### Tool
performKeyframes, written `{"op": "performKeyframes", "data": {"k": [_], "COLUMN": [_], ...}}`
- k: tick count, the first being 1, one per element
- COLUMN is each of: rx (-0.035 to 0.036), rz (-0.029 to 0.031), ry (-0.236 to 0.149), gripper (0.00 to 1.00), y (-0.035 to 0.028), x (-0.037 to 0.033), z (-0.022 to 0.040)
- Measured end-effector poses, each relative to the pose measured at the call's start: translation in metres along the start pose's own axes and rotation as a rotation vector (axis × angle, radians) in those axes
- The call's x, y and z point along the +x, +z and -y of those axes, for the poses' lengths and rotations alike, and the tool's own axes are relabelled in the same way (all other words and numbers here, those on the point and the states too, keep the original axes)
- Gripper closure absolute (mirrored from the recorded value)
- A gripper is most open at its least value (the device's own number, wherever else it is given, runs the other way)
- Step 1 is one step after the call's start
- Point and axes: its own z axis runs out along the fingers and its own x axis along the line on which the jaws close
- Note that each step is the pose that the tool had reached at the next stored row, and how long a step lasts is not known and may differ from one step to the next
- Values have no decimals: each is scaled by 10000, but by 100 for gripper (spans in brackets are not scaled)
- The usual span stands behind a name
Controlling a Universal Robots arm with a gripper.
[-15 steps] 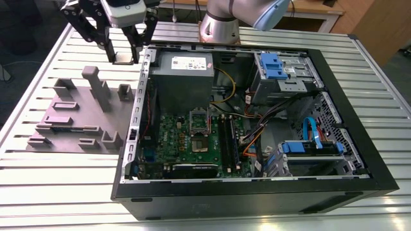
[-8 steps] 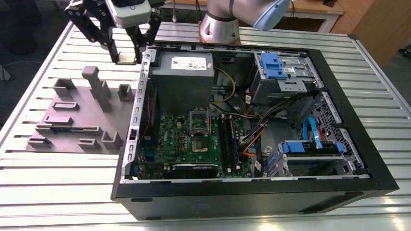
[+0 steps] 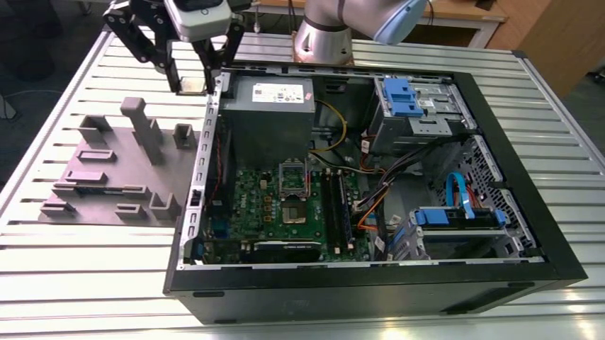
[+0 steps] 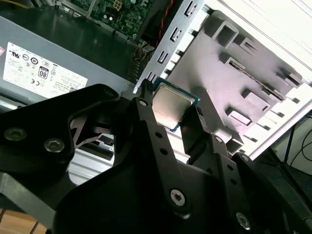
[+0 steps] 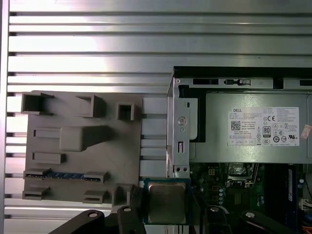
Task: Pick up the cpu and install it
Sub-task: 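Pick up the cpu and move it towards the insertion slot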
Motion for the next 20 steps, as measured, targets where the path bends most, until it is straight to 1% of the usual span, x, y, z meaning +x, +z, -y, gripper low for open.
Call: {"op": "performKeyframes", "data": {"k": [20], "rx": [0], "rz": [0], "ry": [0], "gripper": [53], "y": [-3], "x": [-177], "z": [-1]}}
